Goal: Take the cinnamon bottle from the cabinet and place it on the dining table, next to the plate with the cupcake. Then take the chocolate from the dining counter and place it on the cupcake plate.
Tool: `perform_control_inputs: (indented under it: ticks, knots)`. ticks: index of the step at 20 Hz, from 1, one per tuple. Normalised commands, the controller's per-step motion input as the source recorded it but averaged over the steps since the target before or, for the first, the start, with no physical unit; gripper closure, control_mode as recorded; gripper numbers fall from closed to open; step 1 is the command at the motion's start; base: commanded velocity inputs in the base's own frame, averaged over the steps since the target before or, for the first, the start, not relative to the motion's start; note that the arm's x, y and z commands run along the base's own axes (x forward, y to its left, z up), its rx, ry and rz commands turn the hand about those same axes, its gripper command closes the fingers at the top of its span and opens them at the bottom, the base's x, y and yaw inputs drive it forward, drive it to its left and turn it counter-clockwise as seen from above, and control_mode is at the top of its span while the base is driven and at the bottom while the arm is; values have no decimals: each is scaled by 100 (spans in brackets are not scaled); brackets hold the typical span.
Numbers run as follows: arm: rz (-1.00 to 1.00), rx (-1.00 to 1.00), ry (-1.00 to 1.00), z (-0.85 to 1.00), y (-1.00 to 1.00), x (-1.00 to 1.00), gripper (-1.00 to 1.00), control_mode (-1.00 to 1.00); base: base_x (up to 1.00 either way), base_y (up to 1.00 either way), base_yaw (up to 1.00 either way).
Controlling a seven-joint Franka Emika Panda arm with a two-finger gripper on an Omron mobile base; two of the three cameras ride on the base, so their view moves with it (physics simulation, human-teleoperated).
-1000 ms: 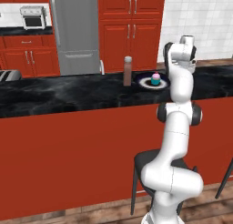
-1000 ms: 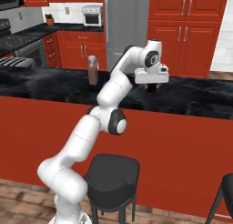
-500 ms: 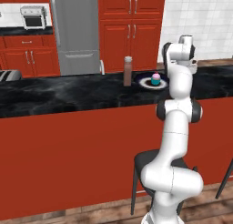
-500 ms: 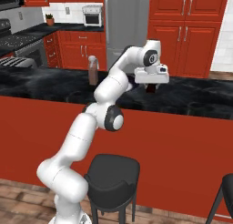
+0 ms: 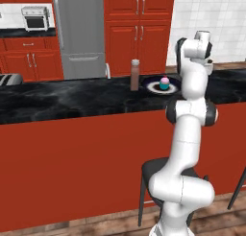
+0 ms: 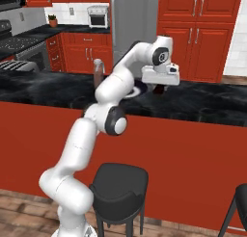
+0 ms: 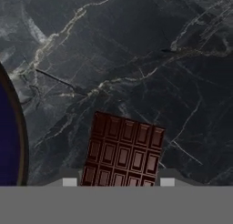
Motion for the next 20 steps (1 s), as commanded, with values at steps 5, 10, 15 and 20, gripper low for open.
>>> perform_control_inputs:
  ticks: [5,10,15,20]
  knots:
    - [-5,5,0,20,30,-30,100,-100,0,0,0]
    - [-10,0,-4,1,54,-13,100,-100,0,0,0]
    - [-18,0,-5,6,58,0,100,-100,0,0,0]
    - [-18,0,0,6,23,8,100,-100,0,0,0]
